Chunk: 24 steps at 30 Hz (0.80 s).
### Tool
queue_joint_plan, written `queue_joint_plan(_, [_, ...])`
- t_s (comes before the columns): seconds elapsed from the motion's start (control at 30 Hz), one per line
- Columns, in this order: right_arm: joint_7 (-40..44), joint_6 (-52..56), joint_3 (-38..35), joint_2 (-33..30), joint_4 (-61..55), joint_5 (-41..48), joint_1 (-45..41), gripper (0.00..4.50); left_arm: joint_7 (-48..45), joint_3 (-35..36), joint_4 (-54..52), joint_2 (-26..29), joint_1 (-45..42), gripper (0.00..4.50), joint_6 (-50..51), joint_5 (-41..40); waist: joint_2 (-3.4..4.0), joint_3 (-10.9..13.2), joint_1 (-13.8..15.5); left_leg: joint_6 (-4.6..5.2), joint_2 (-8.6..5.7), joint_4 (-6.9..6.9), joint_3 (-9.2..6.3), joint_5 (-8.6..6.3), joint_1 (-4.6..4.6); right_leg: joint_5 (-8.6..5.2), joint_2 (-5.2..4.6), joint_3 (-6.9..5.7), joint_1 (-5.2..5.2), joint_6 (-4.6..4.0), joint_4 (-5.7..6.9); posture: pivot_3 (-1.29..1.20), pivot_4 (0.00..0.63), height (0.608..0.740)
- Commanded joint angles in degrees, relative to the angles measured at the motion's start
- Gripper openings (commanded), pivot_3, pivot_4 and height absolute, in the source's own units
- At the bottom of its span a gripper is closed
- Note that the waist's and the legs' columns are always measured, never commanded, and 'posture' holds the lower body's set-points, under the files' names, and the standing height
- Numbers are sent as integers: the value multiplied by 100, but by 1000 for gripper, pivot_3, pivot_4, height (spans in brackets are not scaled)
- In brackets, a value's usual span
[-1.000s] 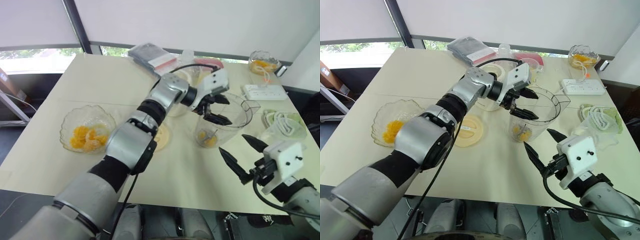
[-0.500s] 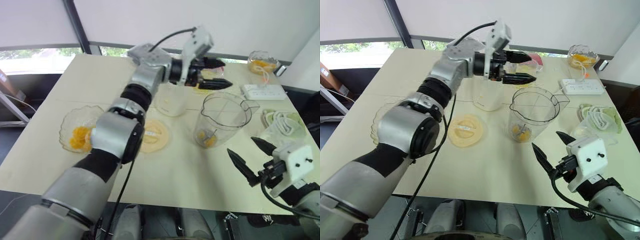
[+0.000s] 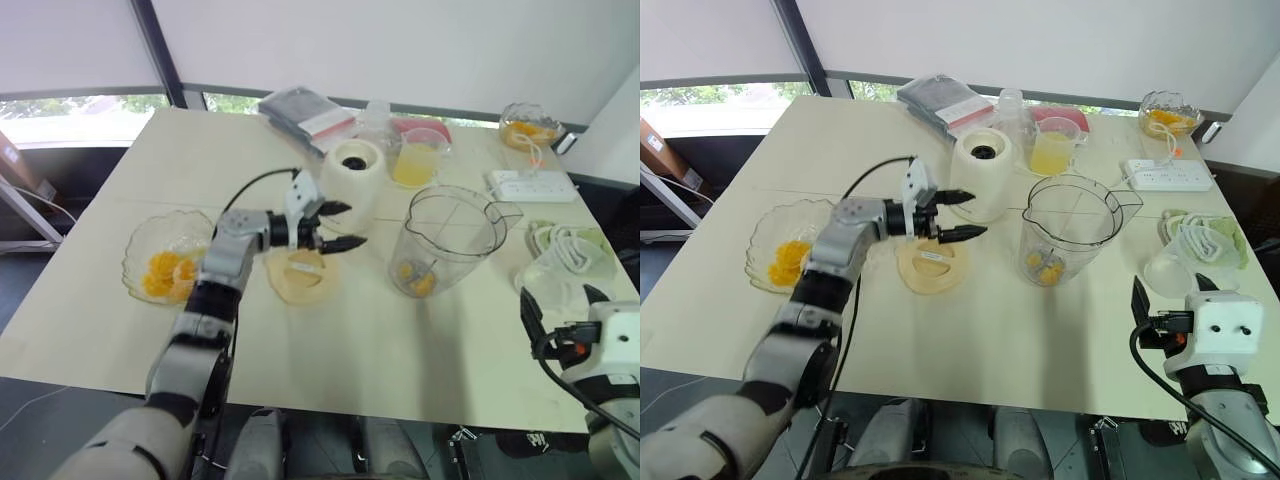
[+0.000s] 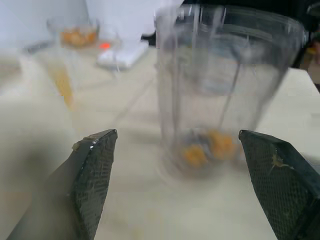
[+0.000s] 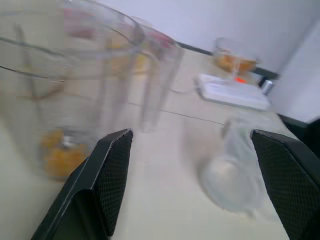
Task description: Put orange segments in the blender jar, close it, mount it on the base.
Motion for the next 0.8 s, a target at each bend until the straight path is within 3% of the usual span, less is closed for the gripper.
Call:
queue_joint_plan(0.03, [-93,-493,-302,214,506,-425,16,3913,12,-223,-1166,155,413,4057,241,-270,1,0,12,-2,0,1,0,2,0,0,-1,0,1,-1,0,0,150,740])
queue_joint_plan(0.23, [-282,-619,-722,434,1411,-363,-596,3913,18,-370,-2041,496,928,4057,724,-649,10,0,-43,-4,5,0,6,2,90,-14,-3,4,87,-28,-9,0,150,740])
queue_joint_plan(0.5, [-544,-263,-1010,376,2580,-166,-1722,3913,428,-465,-2551,732,1234,4057,968,-822,39,-15,-62,-4,6,-2,9,2,99,-8,3,15,87,-36,-9,0,150,740])
queue_joint_plan(0.8, [-731,-251,-1047,228,3779,-330,-2408,3913,822,-540,-2918,851,1410,4057,1156,-913,52,-15,-61,-4,1,-8,12,2,94,-8,2,20,82,-35,-12,0,150,740])
